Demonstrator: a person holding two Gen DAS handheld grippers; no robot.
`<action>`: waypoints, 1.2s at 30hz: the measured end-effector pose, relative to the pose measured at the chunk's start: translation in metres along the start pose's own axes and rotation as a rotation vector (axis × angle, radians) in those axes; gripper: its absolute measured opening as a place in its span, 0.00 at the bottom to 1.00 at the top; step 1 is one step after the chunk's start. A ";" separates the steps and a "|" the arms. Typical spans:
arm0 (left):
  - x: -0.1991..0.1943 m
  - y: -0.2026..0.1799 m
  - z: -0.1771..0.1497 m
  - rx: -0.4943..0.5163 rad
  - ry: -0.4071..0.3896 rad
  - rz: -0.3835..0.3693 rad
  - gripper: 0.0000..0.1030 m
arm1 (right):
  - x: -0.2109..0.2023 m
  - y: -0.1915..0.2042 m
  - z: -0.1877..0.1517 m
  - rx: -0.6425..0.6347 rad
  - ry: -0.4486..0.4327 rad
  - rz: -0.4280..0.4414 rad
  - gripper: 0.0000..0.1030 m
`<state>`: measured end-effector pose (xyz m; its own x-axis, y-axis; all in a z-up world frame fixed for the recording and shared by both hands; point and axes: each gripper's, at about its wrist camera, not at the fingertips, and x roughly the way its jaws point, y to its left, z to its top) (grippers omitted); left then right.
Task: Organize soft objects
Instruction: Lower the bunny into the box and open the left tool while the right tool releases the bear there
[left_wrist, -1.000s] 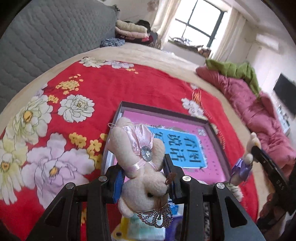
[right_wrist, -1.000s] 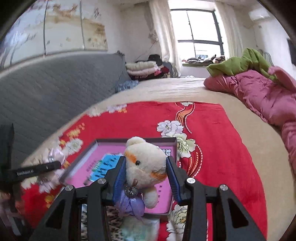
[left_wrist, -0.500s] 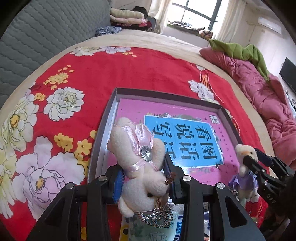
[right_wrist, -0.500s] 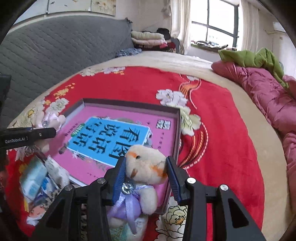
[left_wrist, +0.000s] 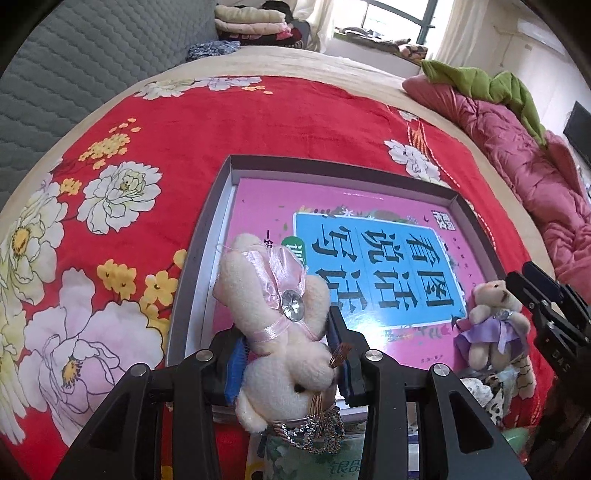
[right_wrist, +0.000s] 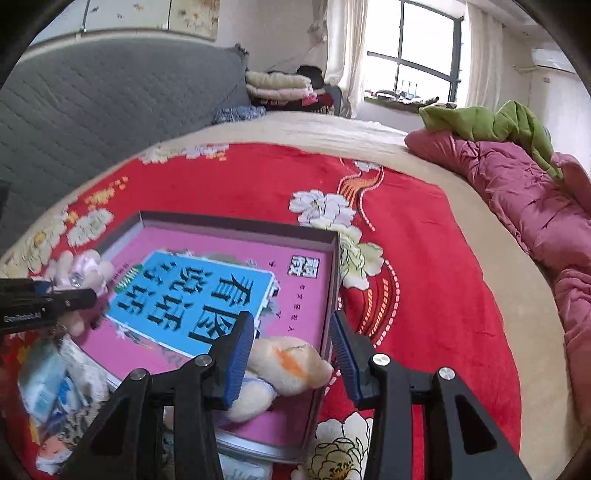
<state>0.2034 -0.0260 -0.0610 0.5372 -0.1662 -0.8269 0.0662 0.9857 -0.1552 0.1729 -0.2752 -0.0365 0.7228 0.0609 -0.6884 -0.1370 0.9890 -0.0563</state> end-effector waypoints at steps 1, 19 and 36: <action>0.000 -0.001 0.000 0.003 0.001 0.001 0.40 | 0.002 -0.001 0.000 0.007 0.013 0.004 0.42; 0.018 0.009 -0.003 -0.018 0.071 0.035 0.65 | -0.021 -0.037 0.013 0.142 -0.021 0.043 0.46; -0.069 0.017 -0.011 -0.076 -0.065 0.039 0.73 | -0.056 -0.027 0.017 0.102 -0.145 0.088 0.65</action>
<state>0.1585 0.0020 -0.0125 0.5917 -0.1231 -0.7967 -0.0185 0.9859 -0.1661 0.1474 -0.3029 0.0161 0.8019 0.1592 -0.5758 -0.1396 0.9871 0.0784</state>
